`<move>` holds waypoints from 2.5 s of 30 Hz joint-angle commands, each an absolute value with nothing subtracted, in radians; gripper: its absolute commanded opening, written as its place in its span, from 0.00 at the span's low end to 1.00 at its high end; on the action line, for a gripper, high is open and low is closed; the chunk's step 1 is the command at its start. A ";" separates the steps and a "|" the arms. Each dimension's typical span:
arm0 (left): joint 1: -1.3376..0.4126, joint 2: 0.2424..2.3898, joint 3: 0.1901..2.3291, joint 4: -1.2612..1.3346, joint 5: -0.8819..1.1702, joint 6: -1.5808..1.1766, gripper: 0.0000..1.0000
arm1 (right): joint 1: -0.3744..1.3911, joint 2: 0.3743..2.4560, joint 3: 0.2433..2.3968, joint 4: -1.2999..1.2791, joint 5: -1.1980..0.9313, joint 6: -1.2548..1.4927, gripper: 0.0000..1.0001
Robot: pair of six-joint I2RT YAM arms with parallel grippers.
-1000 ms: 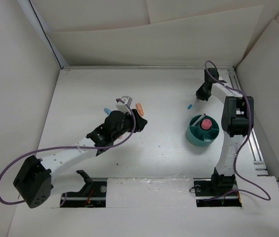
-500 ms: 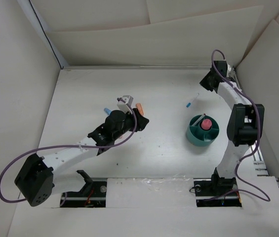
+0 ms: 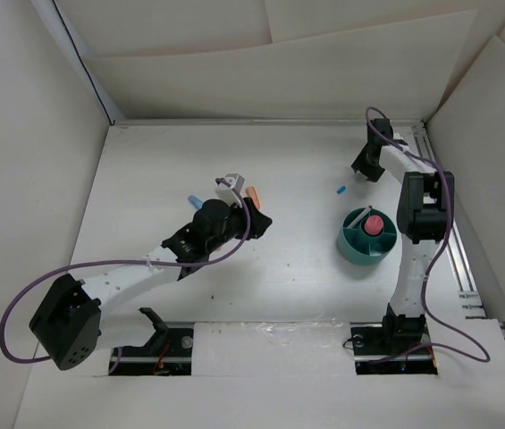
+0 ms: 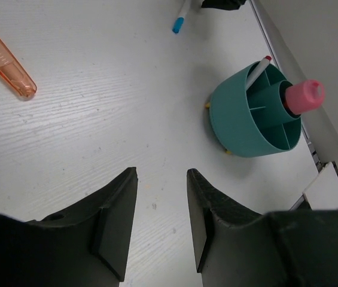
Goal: Sort the stationery into containers
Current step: Pick up the pen from the center of the board, then place the pen in the storage box.
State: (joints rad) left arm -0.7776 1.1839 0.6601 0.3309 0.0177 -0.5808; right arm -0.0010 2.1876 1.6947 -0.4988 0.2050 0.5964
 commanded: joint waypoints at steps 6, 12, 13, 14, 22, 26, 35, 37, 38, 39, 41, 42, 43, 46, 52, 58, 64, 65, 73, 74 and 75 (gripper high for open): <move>-0.779 1.163 0.604 0.452 0.086 -0.584 0.35 | 0.035 2.263 1.852 -0.623 0.259 0.574 0.47; -0.779 1.143 0.557 0.480 0.107 -0.603 0.35 | 0.035 2.298 1.902 -0.670 0.259 0.584 0.36; -0.779 1.132 0.557 0.480 0.107 -0.603 0.35 | 0.035 2.307 1.902 -0.692 0.268 0.584 0.34; -0.770 1.132 0.557 0.480 0.107 -0.603 0.35 | 0.035 2.307 1.902 -0.692 0.268 0.584 0.34; -0.759 1.072 0.528 0.489 0.107 -0.603 0.35 | 0.035 2.298 1.879 -0.703 0.290 0.584 0.05; -0.759 1.063 0.509 0.489 0.107 -0.603 0.35 | 0.035 2.274 1.832 -0.675 0.290 0.584 0.00; -0.750 1.072 0.509 0.499 0.107 -0.603 0.35 | 0.035 2.089 1.778 -0.506 0.127 0.584 0.00; -0.750 1.081 0.509 0.499 0.107 -0.603 0.35 | 0.035 2.048 1.778 -0.491 0.109 0.584 0.00; -0.750 1.081 0.509 0.499 0.107 -0.603 0.35 | 0.035 2.036 1.778 -0.476 0.100 0.584 0.00; -0.750 1.081 0.509 0.499 0.107 -0.603 0.35 | 0.035 2.013 1.778 -0.476 0.088 0.584 0.00; -0.750 1.092 0.509 0.508 0.107 -0.603 0.35 | 0.035 1.990 1.778 -0.463 0.087 0.584 0.00; -0.750 1.092 0.509 0.508 0.116 -0.603 0.35 | 0.035 1.977 1.778 -0.463 0.077 0.584 0.00; -0.750 1.092 0.509 0.508 0.117 -0.603 0.36 | 0.035 1.944 1.778 -0.463 0.077 0.594 0.00; -0.750 1.092 0.509 0.508 0.126 -0.603 0.36 | 0.035 1.852 1.680 -0.401 0.100 0.594 0.00; -0.750 1.092 0.509 0.517 0.149 -0.612 0.36 | 0.112 1.516 1.465 -0.299 0.349 0.535 0.00; -0.750 1.074 0.499 0.526 0.149 -0.621 0.36 | 0.227 1.252 1.229 -0.259 0.622 0.506 0.00; -0.759 1.055 0.499 0.517 0.149 -0.630 0.36 | 0.340 1.154 1.105 -0.259 0.794 0.506 0.00; -0.759 1.046 0.499 0.506 0.149 -0.630 0.36 | 0.371 1.154 1.095 -0.285 0.842 0.506 0.00; -0.759 1.014 0.499 0.488 0.140 -0.630 0.36 | 0.489 1.210 1.037 -0.333 1.029 0.570 0.00; -0.759 1.014 0.499 0.477 0.140 -0.630 0.36 | 0.501 1.239 1.048 -0.344 1.049 0.589 0.00; -0.768 1.003 0.499 0.468 0.130 -0.630 0.36 | 0.514 1.253 1.048 -0.357 1.069 0.589 0.00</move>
